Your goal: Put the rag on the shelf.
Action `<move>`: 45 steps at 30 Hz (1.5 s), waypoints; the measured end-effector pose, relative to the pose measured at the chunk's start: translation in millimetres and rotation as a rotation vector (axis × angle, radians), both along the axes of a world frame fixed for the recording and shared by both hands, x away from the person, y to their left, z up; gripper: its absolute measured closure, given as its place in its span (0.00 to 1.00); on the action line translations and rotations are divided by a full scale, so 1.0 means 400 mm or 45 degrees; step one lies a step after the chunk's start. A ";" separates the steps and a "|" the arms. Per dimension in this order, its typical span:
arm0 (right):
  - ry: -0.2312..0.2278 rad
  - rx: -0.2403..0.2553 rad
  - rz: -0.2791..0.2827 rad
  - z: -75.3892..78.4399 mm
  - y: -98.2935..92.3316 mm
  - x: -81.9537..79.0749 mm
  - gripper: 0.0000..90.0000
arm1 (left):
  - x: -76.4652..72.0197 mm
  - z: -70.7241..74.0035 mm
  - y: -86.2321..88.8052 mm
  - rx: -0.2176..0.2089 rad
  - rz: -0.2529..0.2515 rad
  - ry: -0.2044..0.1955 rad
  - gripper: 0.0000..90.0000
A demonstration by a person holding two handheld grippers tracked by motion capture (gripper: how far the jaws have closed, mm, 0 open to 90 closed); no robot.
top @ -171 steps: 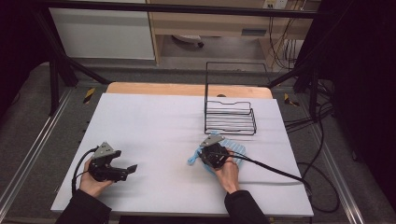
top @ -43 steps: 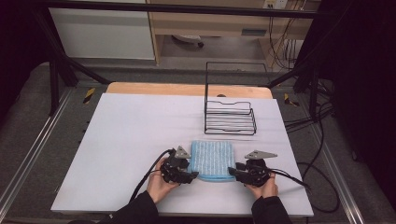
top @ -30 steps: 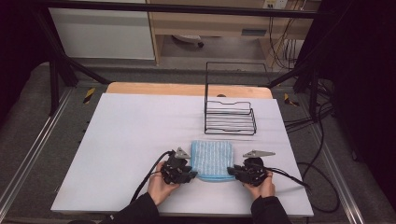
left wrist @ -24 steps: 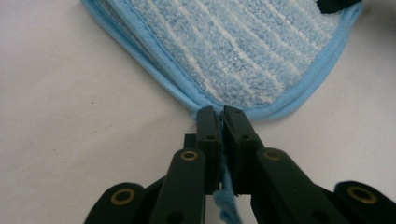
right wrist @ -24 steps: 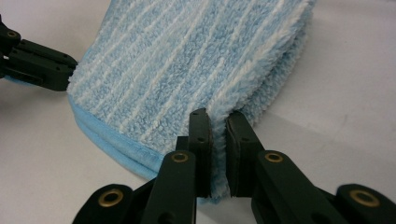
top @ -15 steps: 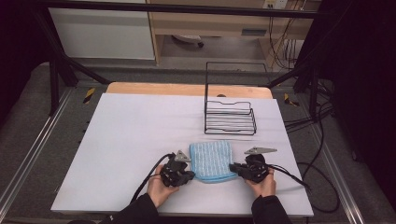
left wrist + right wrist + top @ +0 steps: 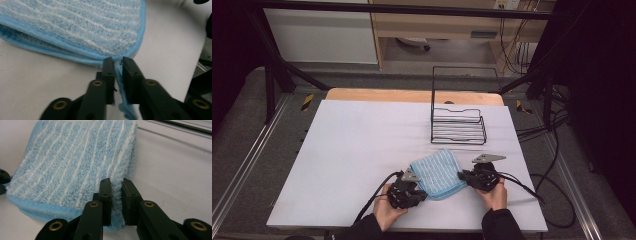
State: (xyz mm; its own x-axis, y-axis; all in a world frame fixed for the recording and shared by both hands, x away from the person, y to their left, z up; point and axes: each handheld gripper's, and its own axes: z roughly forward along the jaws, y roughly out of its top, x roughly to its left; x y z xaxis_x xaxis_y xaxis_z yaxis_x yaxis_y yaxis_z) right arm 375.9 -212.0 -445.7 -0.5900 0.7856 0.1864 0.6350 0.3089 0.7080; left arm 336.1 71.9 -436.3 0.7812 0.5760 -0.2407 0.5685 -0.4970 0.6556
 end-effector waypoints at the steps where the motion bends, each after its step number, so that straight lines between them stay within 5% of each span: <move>1: -0.020 0.002 0.002 0.001 -0.001 -0.001 0.85 | 0.001 0.009 0.005 -0.004 0.004 -0.011 0.82; 8: -0.138 0.077 -0.013 0.024 -0.016 -0.022 0.56 | 0.053 0.075 0.061 0.028 0.107 -0.189 0.50; 14: -0.118 0.037 -0.047 0.018 -0.024 -0.042 0.51 | 0.145 0.079 0.074 0.045 0.159 -0.186 0.43; 19: -0.076 0.023 -0.097 0.005 -0.028 -0.048 0.57 | 0.205 0.047 0.049 0.105 0.148 -0.173 0.47; 24: -0.026 0.052 -0.173 -0.010 -0.030 -0.049 0.63 | 0.226 0.013 0.041 0.140 0.092 -0.136 0.58; 35: 0.025 0.090 -0.215 -0.027 -0.014 -0.041 0.77 | 0.230 -0.003 0.036 0.107 0.051 -0.059 0.81; 45: 0.055 0.121 -0.195 -0.018 -0.013 -0.023 0.90 | 0.187 0.010 0.048 0.129 0.059 -0.067 0.91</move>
